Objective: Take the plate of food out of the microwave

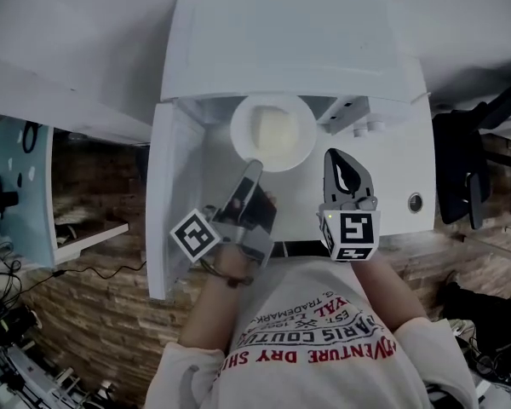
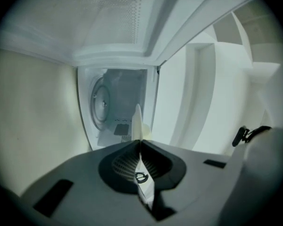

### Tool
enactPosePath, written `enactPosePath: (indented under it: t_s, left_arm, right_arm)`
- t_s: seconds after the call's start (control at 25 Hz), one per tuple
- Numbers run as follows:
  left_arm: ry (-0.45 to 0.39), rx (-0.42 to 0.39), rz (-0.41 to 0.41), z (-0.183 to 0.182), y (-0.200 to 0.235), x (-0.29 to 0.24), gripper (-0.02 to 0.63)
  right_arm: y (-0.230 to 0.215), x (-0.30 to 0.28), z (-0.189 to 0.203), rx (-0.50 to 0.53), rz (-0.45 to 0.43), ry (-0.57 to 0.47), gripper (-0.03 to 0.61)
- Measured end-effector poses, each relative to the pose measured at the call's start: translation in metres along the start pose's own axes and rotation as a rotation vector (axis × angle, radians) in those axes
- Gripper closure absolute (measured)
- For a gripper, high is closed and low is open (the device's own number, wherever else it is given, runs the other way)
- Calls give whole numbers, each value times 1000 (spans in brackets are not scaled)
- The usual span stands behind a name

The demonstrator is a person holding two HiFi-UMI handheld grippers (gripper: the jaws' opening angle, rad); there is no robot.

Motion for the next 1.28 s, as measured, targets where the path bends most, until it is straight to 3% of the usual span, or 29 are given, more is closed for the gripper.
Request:
enactPosePath:
  t_s: [0.24,0.72,1.28]
  left_arm:
    - [13,25,25,8,-17,19,600]
    - [36,-15,127,4,-66,30,600]
    - [20,-28,133,1,-81,22,600]
  right_arm:
    - [2,15,-12,-9,17,-28,566]
    - [14,31,-46,-17,33,-136,568]
    - [14,30,-76,-4,23,-213,568]
Point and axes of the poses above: the fingertips, and each gripper's own axes: x backward along the fingers, y to its left, z out of its underside, the point moved 5 cm from there along x, backward along the fingers, and after that the axes turned 11 degrees about -y, right-handed, at the moved point
